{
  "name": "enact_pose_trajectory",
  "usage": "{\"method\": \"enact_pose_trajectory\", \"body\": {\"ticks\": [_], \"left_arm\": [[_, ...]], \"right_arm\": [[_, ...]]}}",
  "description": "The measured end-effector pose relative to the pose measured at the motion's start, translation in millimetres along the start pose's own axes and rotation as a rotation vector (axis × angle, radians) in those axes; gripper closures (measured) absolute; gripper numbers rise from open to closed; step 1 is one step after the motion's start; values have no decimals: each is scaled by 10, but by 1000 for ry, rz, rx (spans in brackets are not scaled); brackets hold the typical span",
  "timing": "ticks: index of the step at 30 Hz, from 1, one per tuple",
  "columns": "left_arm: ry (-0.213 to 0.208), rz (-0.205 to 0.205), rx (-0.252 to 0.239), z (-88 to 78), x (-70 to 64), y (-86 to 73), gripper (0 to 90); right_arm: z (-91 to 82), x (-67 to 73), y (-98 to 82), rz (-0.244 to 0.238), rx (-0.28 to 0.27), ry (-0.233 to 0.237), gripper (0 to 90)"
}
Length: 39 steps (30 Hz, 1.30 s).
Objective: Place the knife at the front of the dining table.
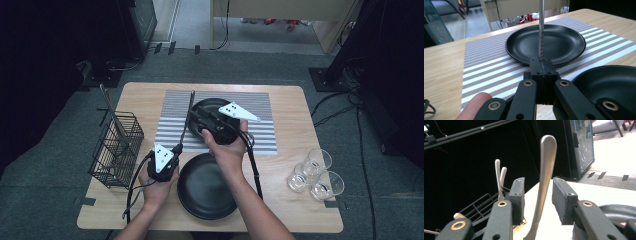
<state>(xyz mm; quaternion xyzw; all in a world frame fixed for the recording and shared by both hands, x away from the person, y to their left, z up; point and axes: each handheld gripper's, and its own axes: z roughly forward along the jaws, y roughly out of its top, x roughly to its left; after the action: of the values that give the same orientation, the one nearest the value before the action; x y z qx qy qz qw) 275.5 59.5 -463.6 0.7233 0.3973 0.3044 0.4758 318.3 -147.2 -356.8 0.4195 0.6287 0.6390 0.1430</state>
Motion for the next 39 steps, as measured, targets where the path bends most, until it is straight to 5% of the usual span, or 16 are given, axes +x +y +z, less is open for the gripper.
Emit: {"method": "enact_pose_trajectory", "body": {"ticks": [15,39], "left_arm": [[14,-25,15,32,50,5,900],[32,-58,32,55,172,3,900]], "right_arm": [[-140,-40,-44,-68,10,-33,532],[-403,-167,-177,-149,54,-122,146]]}}
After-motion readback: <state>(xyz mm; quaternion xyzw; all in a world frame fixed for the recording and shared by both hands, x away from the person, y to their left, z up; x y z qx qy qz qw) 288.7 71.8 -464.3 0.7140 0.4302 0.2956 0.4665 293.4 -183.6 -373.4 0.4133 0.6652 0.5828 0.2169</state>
